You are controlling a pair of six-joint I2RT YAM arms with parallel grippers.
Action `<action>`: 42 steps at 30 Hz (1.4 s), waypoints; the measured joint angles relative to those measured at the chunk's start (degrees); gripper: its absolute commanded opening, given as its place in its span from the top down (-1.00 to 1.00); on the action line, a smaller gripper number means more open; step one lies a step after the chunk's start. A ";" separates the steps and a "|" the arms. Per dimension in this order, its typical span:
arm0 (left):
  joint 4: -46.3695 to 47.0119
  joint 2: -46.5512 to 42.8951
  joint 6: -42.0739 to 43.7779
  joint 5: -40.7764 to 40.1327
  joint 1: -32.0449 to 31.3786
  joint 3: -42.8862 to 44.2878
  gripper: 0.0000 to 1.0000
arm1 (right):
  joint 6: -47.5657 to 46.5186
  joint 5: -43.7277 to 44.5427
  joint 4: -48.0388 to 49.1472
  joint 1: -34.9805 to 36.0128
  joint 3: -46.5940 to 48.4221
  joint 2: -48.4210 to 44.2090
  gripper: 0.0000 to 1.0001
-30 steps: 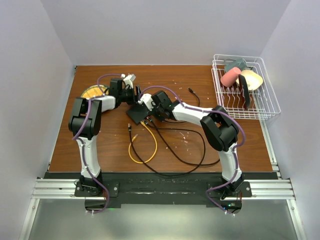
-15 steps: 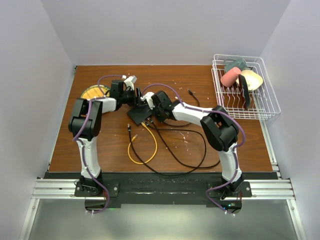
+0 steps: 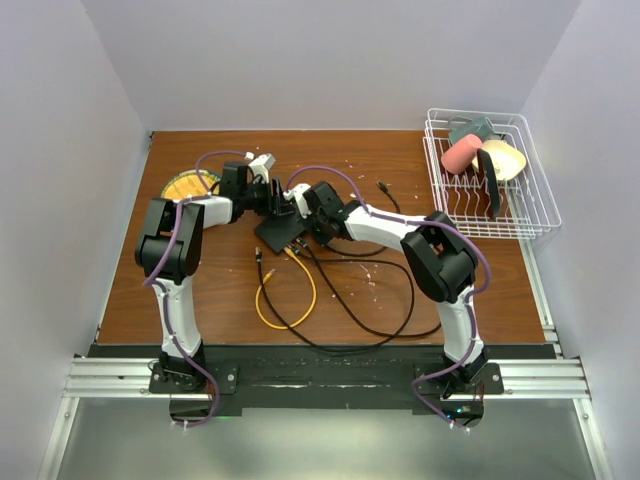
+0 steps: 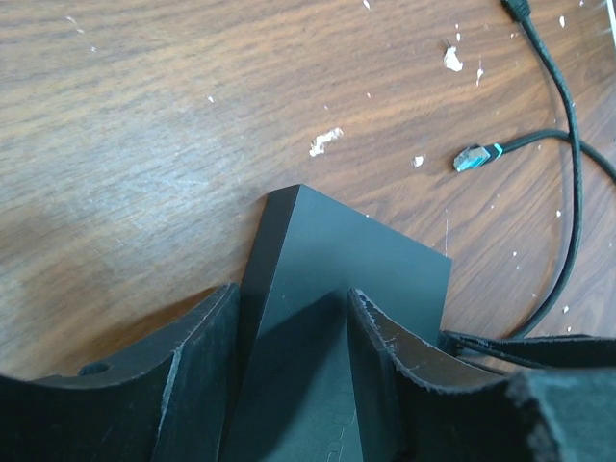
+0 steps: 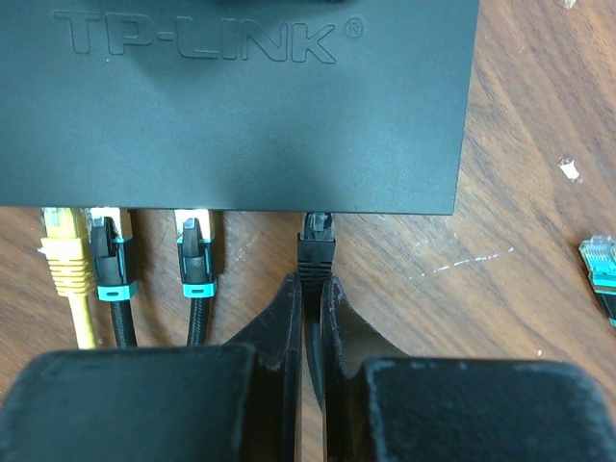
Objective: Insert the plug into the switch port
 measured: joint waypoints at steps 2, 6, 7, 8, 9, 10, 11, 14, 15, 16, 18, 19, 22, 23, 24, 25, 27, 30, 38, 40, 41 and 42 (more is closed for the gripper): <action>-0.42 -0.15 0.68 -0.11 -0.22 -0.02 0.01 | 0.42 -0.11 -0.07 -0.15 0.00 0.00 1.00; -0.66 -0.70 1.97 -0.96 -0.79 -0.63 0.03 | 1.07 -0.31 -0.31 -0.44 0.02 0.00 1.00; -0.83 -0.94 2.27 -1.38 -0.96 -0.81 0.03 | 1.22 -0.33 -0.33 -0.48 0.02 0.00 1.00; -1.05 -1.14 2.54 -1.73 -1.16 -0.90 0.03 | 1.36 -0.42 -0.35 -0.52 0.02 0.00 1.00; -1.18 -1.33 2.73 -1.99 -1.27 -0.96 0.03 | 1.44 -0.50 -0.39 -0.57 0.02 0.00 1.00; -1.29 -1.46 2.89 -2.16 -1.42 -1.05 0.04 | 1.49 -0.59 -0.55 -0.61 0.11 0.00 1.00; -1.31 -1.60 2.95 -2.29 -1.55 -1.16 0.04 | 1.55 -0.66 -0.76 -0.66 0.20 0.00 1.00; -1.40 -1.81 3.13 -2.56 -1.90 -1.20 0.05 | 1.77 -1.05 -1.14 -0.81 0.24 0.00 1.00; -1.42 -1.86 3.17 -2.58 -1.99 -1.20 0.05 | 1.77 -1.22 -1.14 -0.85 0.24 -0.02 1.00; -1.40 -1.88 3.41 -2.60 -2.08 -1.20 0.06 | 1.79 -1.53 -1.16 -0.96 0.24 -0.02 1.00; -1.44 -1.92 3.98 -2.62 -2.36 -1.09 0.06 | 1.79 -2.05 -1.22 -1.14 0.24 -0.02 1.00; -1.51 -1.92 4.28 -2.64 -2.51 -0.94 0.06 | 1.79 -2.19 -1.25 -1.20 0.24 -0.02 1.00; -2.71 -1.92 5.64 -2.86 -3.13 0.22 0.06 | 1.79 -2.49 -1.57 -1.33 0.24 -0.13 1.00; -3.56 -1.92 6.32 -3.04 -3.54 0.92 0.06 | 1.79 -2.51 -1.77 -1.36 0.24 -0.15 1.00; -4.13 -1.92 7.02 -3.10 -3.87 1.40 0.06 | 1.81 -2.51 -2.10 -1.38 0.24 -0.24 1.00; -4.57 -1.92 7.74 -3.17 -4.33 1.95 0.07 | 1.86 -2.47 -2.49 -1.38 0.24 -0.35 1.00; -5.46 -1.92 9.14 -3.15 -5.40 3.13 0.07 | 2.25 -2.01 -3.78 -1.38 0.24 -0.63 1.00; -6.05 -1.92 10.78 -3.13 -6.40 3.85 0.07 | 3.02 -1.38 -4.66 -1.36 0.20 -0.94 1.00; -7.39 -1.92 11.19 -1.90 -6.54 1.14 0.07 | 5.73 3.74 -1.84 -0.72 -5.84 -4.76 1.00; -7.52 -1.92 10.51 -1.29 -6.54 0.68 0.07 | 5.88 4.52 -0.68 -0.85 -7.34 -5.66 1.00; -7.43 -1.92 10.38 -1.22 -6.56 0.59 0.07 | 5.90 4.57 -0.26 -0.96 -7.80 -5.84 1.00; -7.34 -1.92 10.36 -1.03 -6.58 0.52 0.07 | 5.92 4.55 -0.09 -1.16 -7.96 -5.92 1.00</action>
